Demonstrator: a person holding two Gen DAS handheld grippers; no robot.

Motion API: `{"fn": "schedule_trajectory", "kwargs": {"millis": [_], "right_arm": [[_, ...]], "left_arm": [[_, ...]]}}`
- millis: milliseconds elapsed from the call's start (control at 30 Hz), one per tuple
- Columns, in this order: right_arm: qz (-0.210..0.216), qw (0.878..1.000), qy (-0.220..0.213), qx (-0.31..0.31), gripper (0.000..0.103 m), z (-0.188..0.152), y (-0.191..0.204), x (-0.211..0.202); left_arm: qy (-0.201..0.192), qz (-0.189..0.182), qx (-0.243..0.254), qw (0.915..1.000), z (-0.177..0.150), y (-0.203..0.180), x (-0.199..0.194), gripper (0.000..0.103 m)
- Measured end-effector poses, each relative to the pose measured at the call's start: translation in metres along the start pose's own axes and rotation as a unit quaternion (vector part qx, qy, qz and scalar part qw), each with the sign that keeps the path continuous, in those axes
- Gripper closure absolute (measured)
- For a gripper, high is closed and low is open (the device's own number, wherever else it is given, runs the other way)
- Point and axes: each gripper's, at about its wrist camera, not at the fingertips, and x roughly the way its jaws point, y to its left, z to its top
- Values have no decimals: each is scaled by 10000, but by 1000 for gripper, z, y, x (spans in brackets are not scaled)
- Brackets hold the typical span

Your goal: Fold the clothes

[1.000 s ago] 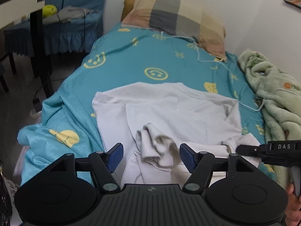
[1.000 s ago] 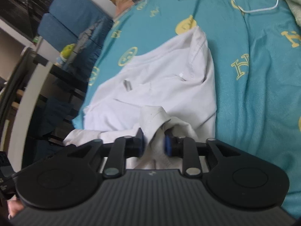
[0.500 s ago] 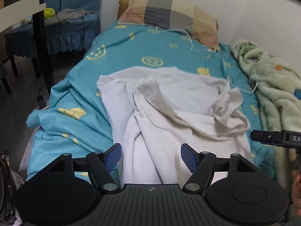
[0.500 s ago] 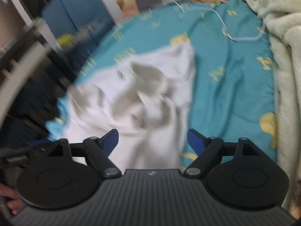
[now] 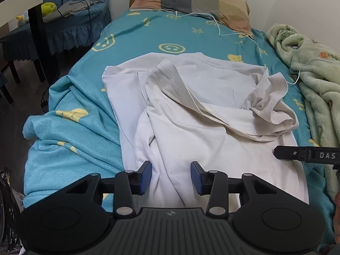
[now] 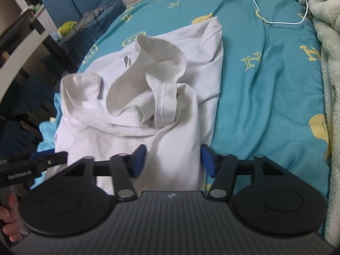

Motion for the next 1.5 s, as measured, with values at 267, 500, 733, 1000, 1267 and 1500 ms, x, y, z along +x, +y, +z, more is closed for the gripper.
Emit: {"fn": "schedule_trajectory", "kwargs": {"millis": [267,500,733,1000,1267,1500], "right_arm": [[-181,9998,-96,-84,83,0,3,-3],[-320,9991,-259,137,90,4,-7,-10],[-159,9973,-363,616,89,8,-20,-20],[500,9877,-585,1364,88,-16,-23,-79],[1207,9654,-106,2310,86,-72,-20,-95],[1763,9340,765,3011,29,-101,-10,-59]], "left_arm": [[-34,5,-24,10000,1,2,-2,92],[-108,-27,-256,9996,4,11,-14,97],[-81,-16,-750,9972,1,21,-32,55],[435,-1258,-2622,9558,-53,35,-70,25],[1320,-1841,-4239,8769,-111,47,-30,30],[818,-1648,-4771,8594,-115,63,-27,58]]}}
